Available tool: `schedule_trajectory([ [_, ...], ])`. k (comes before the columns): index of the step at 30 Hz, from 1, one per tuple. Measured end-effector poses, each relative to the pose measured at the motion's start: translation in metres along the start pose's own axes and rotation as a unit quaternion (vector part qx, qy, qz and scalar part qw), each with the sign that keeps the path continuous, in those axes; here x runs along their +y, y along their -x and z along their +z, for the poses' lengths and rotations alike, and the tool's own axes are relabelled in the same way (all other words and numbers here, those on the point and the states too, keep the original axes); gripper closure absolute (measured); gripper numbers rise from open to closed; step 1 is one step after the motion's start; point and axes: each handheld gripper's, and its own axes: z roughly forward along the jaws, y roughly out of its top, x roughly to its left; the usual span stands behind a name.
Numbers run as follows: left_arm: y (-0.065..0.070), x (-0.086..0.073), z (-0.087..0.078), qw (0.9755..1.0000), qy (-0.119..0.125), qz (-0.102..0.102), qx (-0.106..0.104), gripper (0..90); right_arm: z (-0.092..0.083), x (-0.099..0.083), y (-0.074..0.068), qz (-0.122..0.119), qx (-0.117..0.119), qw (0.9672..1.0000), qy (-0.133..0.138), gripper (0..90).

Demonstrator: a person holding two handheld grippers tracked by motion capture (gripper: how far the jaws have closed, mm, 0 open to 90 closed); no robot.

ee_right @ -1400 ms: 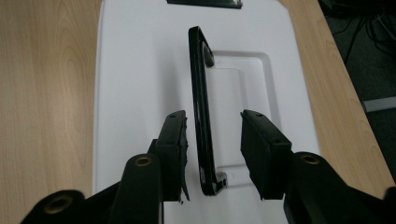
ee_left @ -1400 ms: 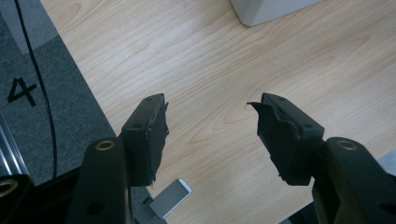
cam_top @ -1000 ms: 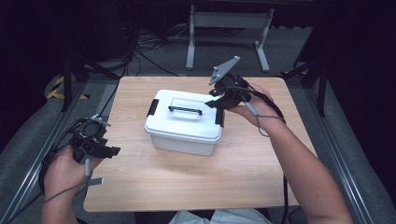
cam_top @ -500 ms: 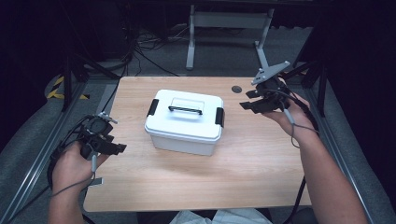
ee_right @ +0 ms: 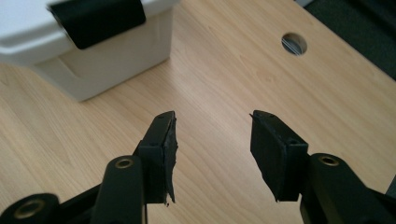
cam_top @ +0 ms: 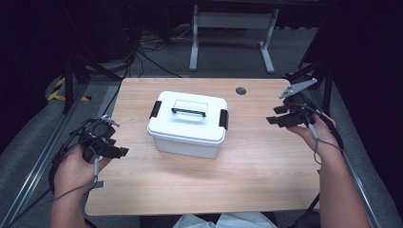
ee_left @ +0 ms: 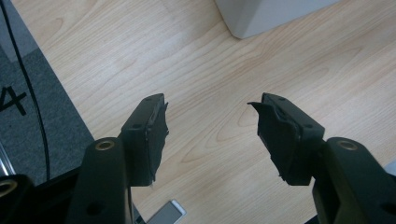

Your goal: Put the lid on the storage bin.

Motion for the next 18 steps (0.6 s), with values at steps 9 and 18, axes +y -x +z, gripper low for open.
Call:
schedule_trajectory([
  [9, 0.001, 0.004, 0.011, 0.9999, -0.014, 0.007, -0.004, 42.2, 0.029, -0.029, 0.013, 0.028, 0.0, 0.999, -0.036, 50.6],
  [18, -0.006, 0.005, 0.021, 0.9997, -0.023, 0.001, -0.004, 42.1, 0.054, -0.051, 0.022, 0.035, -0.016, 0.9946, -0.097, 49.6],
])
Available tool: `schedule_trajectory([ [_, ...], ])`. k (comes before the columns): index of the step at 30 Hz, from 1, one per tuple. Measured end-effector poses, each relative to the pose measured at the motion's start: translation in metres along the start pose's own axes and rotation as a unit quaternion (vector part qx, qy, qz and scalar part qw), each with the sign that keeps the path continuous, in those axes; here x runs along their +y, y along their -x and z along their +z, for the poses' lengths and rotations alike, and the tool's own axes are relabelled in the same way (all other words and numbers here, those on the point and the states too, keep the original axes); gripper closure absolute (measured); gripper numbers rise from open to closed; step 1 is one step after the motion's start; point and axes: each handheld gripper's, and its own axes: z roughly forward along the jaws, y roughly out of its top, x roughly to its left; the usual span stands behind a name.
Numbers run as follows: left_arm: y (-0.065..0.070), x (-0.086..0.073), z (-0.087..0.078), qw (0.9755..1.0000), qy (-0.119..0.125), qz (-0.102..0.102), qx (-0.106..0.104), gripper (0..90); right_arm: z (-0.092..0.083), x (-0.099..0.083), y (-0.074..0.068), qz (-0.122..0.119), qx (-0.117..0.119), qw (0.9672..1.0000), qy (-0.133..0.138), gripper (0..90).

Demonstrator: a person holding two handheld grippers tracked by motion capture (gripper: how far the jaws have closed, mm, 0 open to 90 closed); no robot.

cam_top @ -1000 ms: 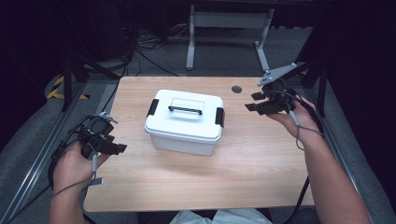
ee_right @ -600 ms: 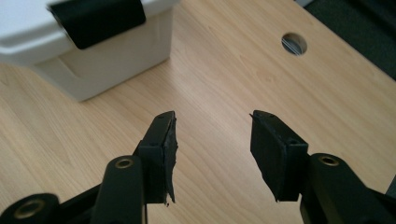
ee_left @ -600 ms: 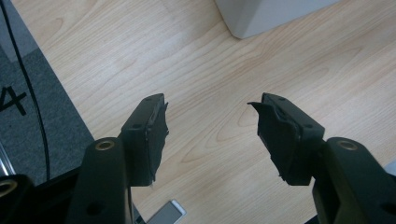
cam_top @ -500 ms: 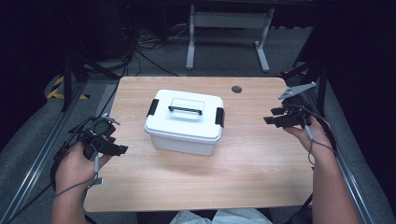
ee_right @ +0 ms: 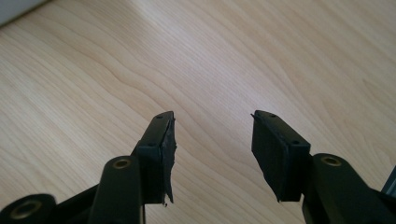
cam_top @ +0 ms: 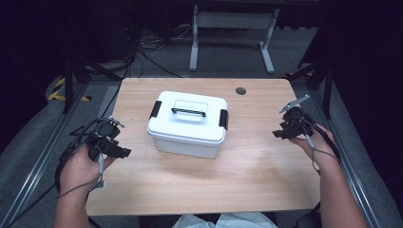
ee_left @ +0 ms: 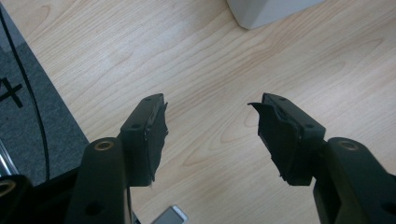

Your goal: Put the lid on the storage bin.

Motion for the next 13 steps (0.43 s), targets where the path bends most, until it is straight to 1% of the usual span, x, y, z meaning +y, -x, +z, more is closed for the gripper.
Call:
schedule_trajectory([
  [1, -0.001, 0.001, 0.002, 1.0, -0.002, 0.006, 0.002, 42.1, 0.003, -0.002, 0.001, 0.003, 0.001, 1.0, -0.005, 49.6],
  [2, -0.001, 0.001, 0.004, 1.0, -0.002, -0.001, -0.003, 42.1, 0.007, -0.003, 0.003, 0.004, 0.001, 0.9999, -0.012, 49.6],
  [3, -0.002, 0.002, 0.005, 1.0, -0.004, 0.003, -0.004, 42.0, 0.009, -0.004, 0.004, 0.008, 0.001, 0.9998, -0.018, 49.4],
  [4, -0.003, 0.002, 0.008, 0.9999, -0.007, 0.003, -0.008, 41.9, 0.012, -0.005, 0.006, 0.01, 0.0, 0.9997, -0.024, 49.2],
  [5, -0.003, 0.002, 0.01, 0.9999, -0.01, -0.005, -0.013, 41.7, 0.016, -0.006, 0.007, 0.011, -0.003, 0.9994, -0.032, 49.2],
  [6, -0.003, 0.002, 0.01, 0.9999, -0.01, -0.005, -0.013, 41.6, 0.016, -0.006, 0.007, 0.011, -0.003, 0.9994, -0.032, 49.2],
  [7, -0.005, 0.002, 0.011, 0.9998, -0.015, 0.003, -0.01, 41.5, 0.021, -0.007, 0.009, 0.013, -0.006, 0.9989, -0.045, 48.0],
  [8, -0.004, 0.002, 0.012, 0.9997, -0.014, -0.008, -0.016, 41.5, 0.021, -0.007, 0.009, 0.013, -0.006, 0.9989, -0.045, 48.0],
  [10, -0.006, 0.003, 0.013, 0.9998, -0.016, 0.0, -0.012, 41.3, 0.023, -0.008, 0.009, 0.015, -0.012, 0.9986, -0.049, 47.8],
  [11, -0.006, 0.002, 0.013, 0.9998, -0.015, -0.002, -0.014, 41.3, 0.024, -0.008, 0.009, 0.017, -0.016, 0.9986, -0.048, 47.7],
  [13, -0.004, 0.002, 0.013, 0.9998, -0.008, -0.011, -0.015, 40.5, 0.024, -0.007, 0.009, 0.017, -0.014, 0.9987, -0.045, 47.8],
])
